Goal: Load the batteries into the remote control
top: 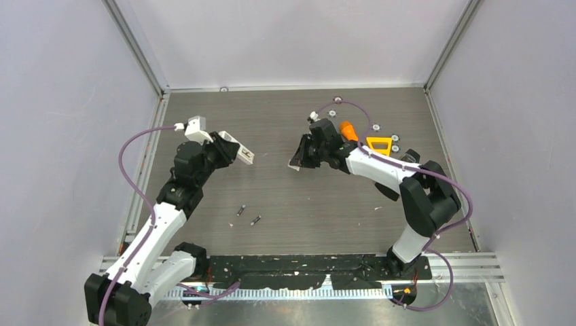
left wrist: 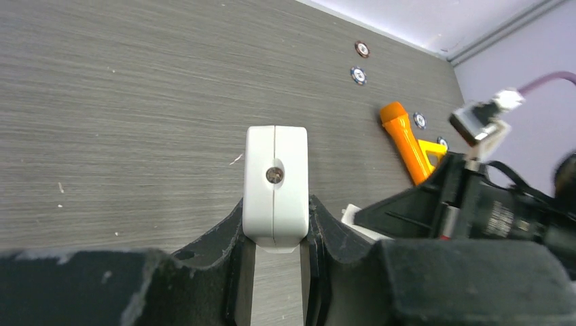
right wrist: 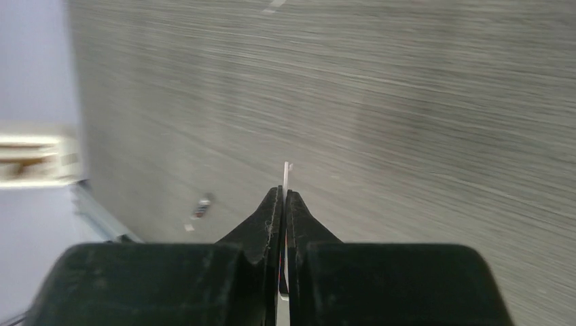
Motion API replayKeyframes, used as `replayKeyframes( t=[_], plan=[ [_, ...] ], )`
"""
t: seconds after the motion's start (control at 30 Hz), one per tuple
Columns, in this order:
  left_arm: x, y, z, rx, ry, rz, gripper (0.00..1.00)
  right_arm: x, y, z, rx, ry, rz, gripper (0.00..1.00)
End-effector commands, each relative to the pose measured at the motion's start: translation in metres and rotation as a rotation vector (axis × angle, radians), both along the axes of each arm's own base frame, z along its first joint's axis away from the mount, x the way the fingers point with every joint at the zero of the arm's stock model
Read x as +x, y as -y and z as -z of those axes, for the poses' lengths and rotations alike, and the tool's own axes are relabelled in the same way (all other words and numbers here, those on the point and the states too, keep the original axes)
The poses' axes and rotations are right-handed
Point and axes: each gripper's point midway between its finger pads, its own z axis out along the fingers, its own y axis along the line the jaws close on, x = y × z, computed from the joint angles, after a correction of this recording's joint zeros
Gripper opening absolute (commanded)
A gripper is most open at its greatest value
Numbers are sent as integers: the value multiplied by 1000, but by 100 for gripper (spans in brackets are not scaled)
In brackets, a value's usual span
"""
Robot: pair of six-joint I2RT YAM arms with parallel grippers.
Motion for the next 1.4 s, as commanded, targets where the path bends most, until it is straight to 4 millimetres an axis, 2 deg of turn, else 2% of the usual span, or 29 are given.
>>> replayKeyframes(
  t=[0.0, 0.1, 0.23, 0.27, 0.33, 0.4, 0.5, 0.67, 0.8, 0.97, 1.1, 1.27, 1.37],
  plan=[
    [-14, 9, -42, 33, 135, 108, 0, 5, 30, 45, -259, 28, -17, 10],
    [-24, 16, -51, 28, 170, 173, 0, 4, 44, 62, -351, 20, -19, 17],
    [-33, 20, -62, 26, 203, 216, 0, 6, 61, 69, -445, 26, 0, 30],
    [-35, 21, -63, 29, 211, 227, 0, 7, 64, 66, -459, 34, 9, 33],
    [-39, 23, -67, 39, 229, 248, 0, 9, 70, 60, -479, 51, 30, 48],
    [-40, 20, -70, 51, 239, 240, 0, 11, 73, 52, -485, 67, 49, 57],
    [-42, 14, -75, 70, 252, 215, 0, 11, 73, 43, -474, 73, 62, 64],
    [-47, 11, -85, 88, 280, 213, 0, 5, 55, 29, -410, 102, 4, 65],
    [-60, 18, -99, 102, 351, 285, 0, -5, 29, 11, -358, 171, -94, 65],
    [-82, 28, -111, 169, 487, 408, 0, -30, -15, -1, -226, 212, -302, 63],
    [-100, 37, -120, 225, 571, 513, 0, -52, -39, -10, -110, 229, -480, 61],
    [-102, 38, -119, 270, 553, 541, 0, -63, -54, -13, -94, 240, -555, 61],
    [-98, 31, -126, 270, 555, 491, 0, -67, -62, -5, -136, 248, -576, 61]
  ],
)
